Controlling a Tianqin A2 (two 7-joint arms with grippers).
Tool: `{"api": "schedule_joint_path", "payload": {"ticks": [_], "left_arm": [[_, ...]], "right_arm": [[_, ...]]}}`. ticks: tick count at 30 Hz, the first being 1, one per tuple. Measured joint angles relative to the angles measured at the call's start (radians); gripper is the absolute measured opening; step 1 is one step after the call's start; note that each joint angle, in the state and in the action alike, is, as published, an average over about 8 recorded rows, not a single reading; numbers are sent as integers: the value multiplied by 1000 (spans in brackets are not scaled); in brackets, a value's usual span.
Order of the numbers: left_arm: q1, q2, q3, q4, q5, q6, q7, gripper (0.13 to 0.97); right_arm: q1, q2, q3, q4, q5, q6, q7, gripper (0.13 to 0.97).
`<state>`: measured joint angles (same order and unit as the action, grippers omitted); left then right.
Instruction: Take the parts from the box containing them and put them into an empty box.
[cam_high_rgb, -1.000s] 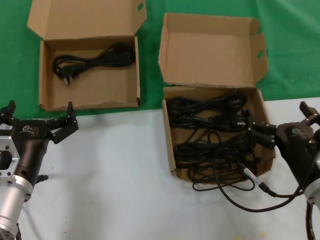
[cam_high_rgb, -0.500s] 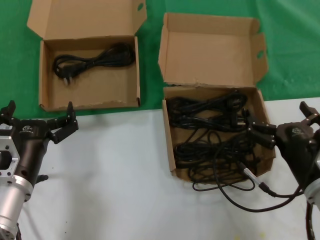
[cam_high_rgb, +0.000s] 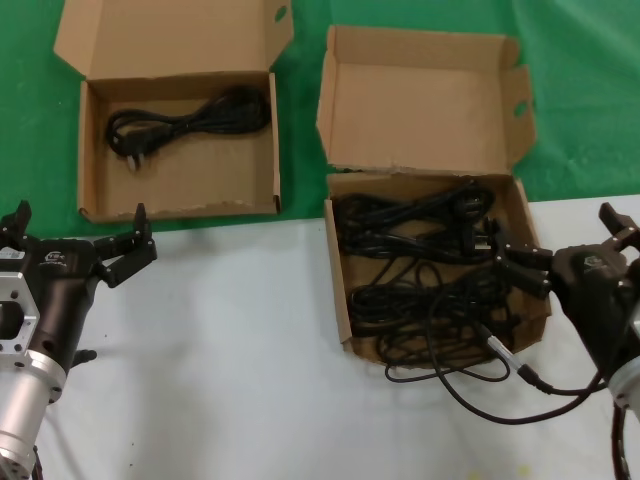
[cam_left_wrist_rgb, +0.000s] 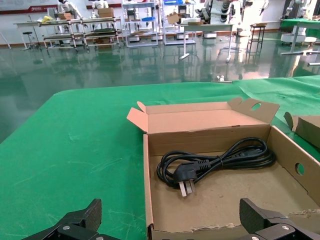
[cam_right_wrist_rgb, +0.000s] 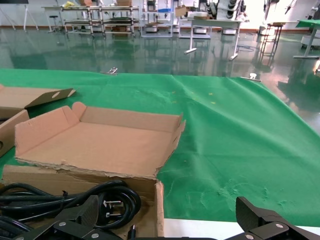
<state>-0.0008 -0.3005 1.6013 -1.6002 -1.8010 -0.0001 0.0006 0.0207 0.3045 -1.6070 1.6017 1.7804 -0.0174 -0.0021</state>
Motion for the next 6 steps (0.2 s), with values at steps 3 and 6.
{"api": "schedule_joint_path", "payload": {"ticks": [3,6], "left_arm": [[0,0,0,0,0,0,0,966],[0,0,0,0,0,0,0,966]], "right_arm": [[0,0,0,0,0,0,0,966],[0,0,0,0,0,0,0,966]]}}
